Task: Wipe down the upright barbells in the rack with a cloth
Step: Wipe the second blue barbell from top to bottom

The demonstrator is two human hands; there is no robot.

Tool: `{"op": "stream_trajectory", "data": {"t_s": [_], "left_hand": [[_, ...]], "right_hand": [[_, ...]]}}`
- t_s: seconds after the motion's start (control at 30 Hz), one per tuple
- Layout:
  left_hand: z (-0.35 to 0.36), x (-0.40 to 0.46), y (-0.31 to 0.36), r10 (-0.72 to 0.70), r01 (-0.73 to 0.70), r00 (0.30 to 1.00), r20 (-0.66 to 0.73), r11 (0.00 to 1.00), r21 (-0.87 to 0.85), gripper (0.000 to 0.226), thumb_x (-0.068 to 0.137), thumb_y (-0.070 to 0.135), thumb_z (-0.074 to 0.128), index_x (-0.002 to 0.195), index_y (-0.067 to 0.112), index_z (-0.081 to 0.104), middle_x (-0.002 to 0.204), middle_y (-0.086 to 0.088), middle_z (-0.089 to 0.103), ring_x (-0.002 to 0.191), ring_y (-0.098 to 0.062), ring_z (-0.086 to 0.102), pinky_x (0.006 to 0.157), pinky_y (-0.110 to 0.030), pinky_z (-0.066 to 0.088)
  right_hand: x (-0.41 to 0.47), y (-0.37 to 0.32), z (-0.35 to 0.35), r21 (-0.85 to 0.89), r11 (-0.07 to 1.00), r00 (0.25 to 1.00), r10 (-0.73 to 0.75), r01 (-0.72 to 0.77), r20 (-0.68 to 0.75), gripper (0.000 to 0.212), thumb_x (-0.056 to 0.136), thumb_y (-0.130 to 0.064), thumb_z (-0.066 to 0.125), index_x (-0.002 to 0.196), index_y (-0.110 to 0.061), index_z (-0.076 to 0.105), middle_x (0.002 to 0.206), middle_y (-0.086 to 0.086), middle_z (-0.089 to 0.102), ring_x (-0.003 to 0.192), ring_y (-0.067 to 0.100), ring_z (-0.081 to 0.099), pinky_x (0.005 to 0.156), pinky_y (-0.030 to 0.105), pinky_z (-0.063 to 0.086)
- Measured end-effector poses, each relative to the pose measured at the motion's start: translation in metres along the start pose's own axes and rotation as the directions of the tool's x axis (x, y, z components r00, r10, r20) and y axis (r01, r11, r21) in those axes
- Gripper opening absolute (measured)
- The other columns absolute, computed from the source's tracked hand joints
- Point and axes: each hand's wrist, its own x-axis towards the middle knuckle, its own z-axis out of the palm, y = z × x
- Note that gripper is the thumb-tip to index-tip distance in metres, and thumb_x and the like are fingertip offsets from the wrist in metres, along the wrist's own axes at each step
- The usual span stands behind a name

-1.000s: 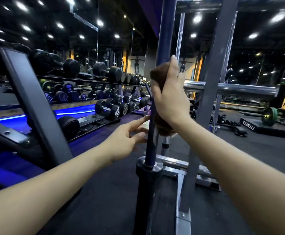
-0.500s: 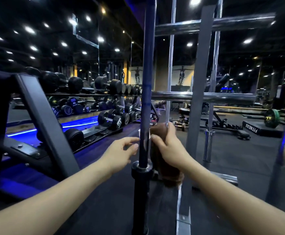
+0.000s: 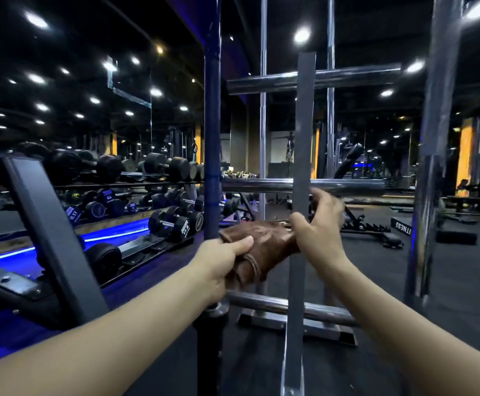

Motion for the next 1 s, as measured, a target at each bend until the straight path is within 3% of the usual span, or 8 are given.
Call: {"op": "stream_trajectory", "data": {"t_s": [0.07, 0.17, 0.3, 0.47, 0.57, 0.67, 0.77, 1.0], "left_hand": [[0.002, 0.004, 0.013, 0.08, -0.081, 0.997, 0.011, 0.995, 0.062, 0.011, 0.087, 0.002, 0.062, 0.097, 0.0, 0.065, 0.086, -0.015, 0.068, 0.056, -0.017, 0.065, 0.057, -0.027, 0.056], [0.007, 0.005, 0.034, 0.127, -0.133, 0.987, 0.096, 0.989, 0.062, 0.009, 0.091, 0.007, 0.056, 0.094, 0.003, 0.064, 0.081, -0.012, 0.067, 0.049, -0.013, 0.064, 0.055, -0.026, 0.055], [0.002, 0.001, 0.066, 0.164, -0.148, 0.969, 0.185, 0.984, -0.098, 0.02, 0.097, 0.013, 0.046, 0.102, 0.0, 0.06, 0.084, -0.016, 0.066, 0.051, -0.018, 0.066, 0.044, -0.026, 0.052], [-0.014, 0.004, 0.097, 0.336, -0.347, 0.929, 0.153, 0.936, 0.058, 0.032, 0.102, 0.03, 0.036, 0.105, 0.012, 0.062, 0.086, -0.004, 0.068, 0.068, -0.009, 0.066, 0.057, -0.024, 0.052], [-0.031, 0.014, 0.112, 0.475, -0.476, 0.879, 0.04, 0.87, 0.131, 0.031, 0.103, 0.029, 0.035, 0.095, 0.015, 0.061, 0.082, 0.001, 0.064, 0.07, -0.007, 0.06, 0.063, -0.022, 0.047], [-0.051, 0.033, 0.104, 0.434, -0.417, 0.901, -0.023, 0.877, 0.239, 0.021, 0.102, 0.02, 0.039, 0.106, 0.017, 0.059, 0.085, 0.004, 0.057, 0.073, -0.007, 0.05, 0.065, -0.022, 0.04], [-0.061, 0.047, 0.082, 0.331, -0.321, 0.944, 0.004, 0.914, 0.247, 0.021, 0.102, 0.022, 0.04, 0.108, 0.02, 0.061, 0.089, 0.005, 0.059, 0.077, -0.007, 0.049, 0.065, -0.022, 0.04], [-0.069, 0.064, 0.057, 0.224, -0.245, 0.967, 0.12, 0.948, 0.204, 0.028, 0.103, 0.027, 0.036, 0.095, 0.025, 0.063, 0.091, 0.008, 0.064, 0.083, -0.009, 0.056, 0.069, -0.025, 0.037]], "right_hand": [[0.002, -0.004, -0.008, -0.152, 0.91, 0.913, -0.353, 0.385, 0.203, 0.039, 0.086, -0.026, 0.057, 0.124, -0.017, 0.053, 0.121, -0.002, 0.038, 0.115, 0.011, 0.034, 0.102, 0.025, 0.028], [0.009, -0.006, -0.001, -0.089, 0.839, 0.724, -0.405, 0.537, 0.558, 0.046, 0.092, -0.041, 0.056, 0.135, -0.025, 0.051, 0.133, -0.004, 0.041, 0.124, 0.009, 0.035, 0.105, 0.02, 0.027], [0.024, -0.019, 0.017, -0.056, 0.831, 0.746, -0.464, 0.553, 0.477, 0.067, 0.083, -0.059, 0.048, 0.144, -0.035, 0.035, 0.138, -0.004, 0.037, 0.129, 0.013, 0.037, 0.11, 0.027, 0.031], [0.036, -0.046, 0.059, -0.138, 0.821, 0.811, -0.496, 0.554, 0.31, 0.057, 0.093, -0.036, 0.057, 0.142, -0.016, 0.036, 0.121, 0.008, 0.045, 0.11, 0.025, 0.05, 0.095, 0.034, 0.042], [0.062, -0.067, 0.074, -0.206, 0.837, 0.861, -0.499, 0.507, 0.093, 0.052, 0.094, -0.037, 0.054, 0.139, -0.015, 0.04, 0.12, 0.011, 0.045, 0.106, 0.029, 0.05, 0.091, 0.047, 0.046], [0.088, -0.093, 0.095, -0.28, 0.879, 0.908, -0.415, 0.385, -0.055, 0.059, 0.094, -0.047, 0.048, 0.143, -0.016, 0.034, 0.13, 0.012, 0.039, 0.115, 0.033, 0.045, 0.094, 0.045, 0.043], [0.1, -0.103, 0.123, -0.321, 0.897, 0.945, -0.327, 0.303, -0.022, 0.067, 0.092, -0.053, 0.048, 0.142, -0.014, 0.027, 0.134, 0.013, 0.039, 0.119, 0.035, 0.044, 0.09, 0.049, 0.046], [0.046, -0.049, 0.144, -0.386, 0.868, 0.943, -0.333, 0.312, 0.015, 0.062, 0.094, -0.043, 0.049, 0.143, -0.016, 0.023, 0.131, 0.008, 0.04, 0.115, 0.031, 0.047, 0.083, 0.049, 0.048]]}}
